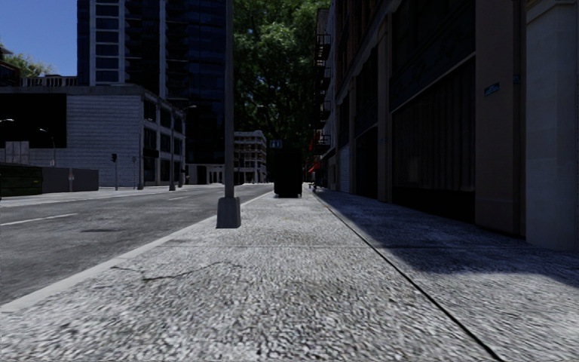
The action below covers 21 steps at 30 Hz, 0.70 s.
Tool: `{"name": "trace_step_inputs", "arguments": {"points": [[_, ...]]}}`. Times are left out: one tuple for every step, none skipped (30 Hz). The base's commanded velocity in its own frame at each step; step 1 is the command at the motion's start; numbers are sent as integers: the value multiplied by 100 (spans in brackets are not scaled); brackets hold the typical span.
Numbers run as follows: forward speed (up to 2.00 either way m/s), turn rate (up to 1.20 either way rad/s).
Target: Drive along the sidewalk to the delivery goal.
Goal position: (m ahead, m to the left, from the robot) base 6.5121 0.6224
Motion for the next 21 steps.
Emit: {"name": "trace_step_inputs", "arguments": {"points": [[200,0],[200,0],[200,0],[200,0],[200,0],[200,0],[200,0],[200,0],[200,0],[200,0],[200,0],[200,0],[200,0],[200,0],[200,0],[200,0],[200,0],[200,0],[200,0],[200,0],[200,0]]}}
